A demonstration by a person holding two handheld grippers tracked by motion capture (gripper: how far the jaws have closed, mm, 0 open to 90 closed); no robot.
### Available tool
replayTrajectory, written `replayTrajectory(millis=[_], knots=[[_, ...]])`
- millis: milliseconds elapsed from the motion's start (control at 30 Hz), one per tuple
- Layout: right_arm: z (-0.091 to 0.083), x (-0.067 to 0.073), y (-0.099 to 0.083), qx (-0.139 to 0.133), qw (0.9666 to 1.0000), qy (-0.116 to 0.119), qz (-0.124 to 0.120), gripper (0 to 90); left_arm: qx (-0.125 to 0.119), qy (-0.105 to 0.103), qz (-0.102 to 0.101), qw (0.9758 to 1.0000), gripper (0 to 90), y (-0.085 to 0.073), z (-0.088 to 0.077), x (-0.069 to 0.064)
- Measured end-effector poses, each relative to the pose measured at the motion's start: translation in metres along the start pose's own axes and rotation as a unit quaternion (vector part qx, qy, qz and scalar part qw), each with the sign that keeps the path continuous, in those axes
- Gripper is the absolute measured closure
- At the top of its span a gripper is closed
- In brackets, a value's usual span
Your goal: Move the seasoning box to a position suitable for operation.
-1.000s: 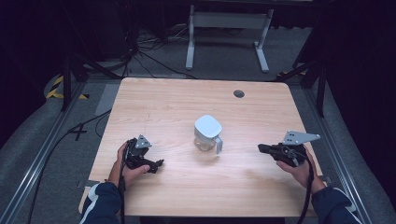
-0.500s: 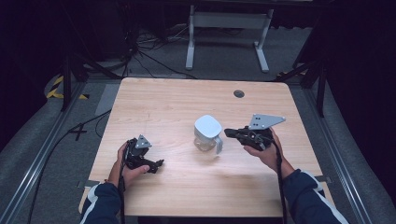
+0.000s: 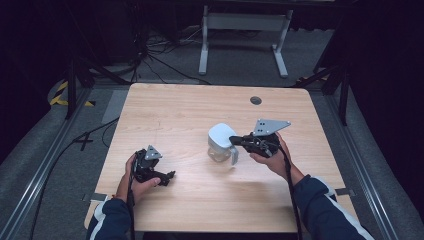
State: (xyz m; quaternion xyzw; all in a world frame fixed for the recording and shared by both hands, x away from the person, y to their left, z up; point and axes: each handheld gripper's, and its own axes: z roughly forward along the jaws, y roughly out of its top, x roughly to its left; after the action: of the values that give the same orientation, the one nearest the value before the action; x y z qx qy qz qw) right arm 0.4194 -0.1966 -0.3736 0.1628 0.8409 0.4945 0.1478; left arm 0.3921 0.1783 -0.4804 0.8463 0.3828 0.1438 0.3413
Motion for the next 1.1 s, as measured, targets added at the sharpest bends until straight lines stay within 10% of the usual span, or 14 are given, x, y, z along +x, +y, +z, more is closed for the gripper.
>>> replayTrajectory(millis=[600,800,1100], knots=[[0.004,-0.002,0.000,0.015,0.9998,-0.010,-0.010,90.0,0.002,0.015,-0.019,0.9997,1.5,0.000,-0.002,-0.002],[0.004,-0.001,0.000,0.014,0.9998,-0.008,-0.011,90.0,-0.020,0.030,-0.043,0.9984,22.6,0.003,-0.004,-0.002],[0.004,0.002,-0.001,0.012,0.9998,-0.011,-0.014,90.0,-0.094,0.021,-0.004,0.9954,44.2,0.053,-0.012,-0.022]])
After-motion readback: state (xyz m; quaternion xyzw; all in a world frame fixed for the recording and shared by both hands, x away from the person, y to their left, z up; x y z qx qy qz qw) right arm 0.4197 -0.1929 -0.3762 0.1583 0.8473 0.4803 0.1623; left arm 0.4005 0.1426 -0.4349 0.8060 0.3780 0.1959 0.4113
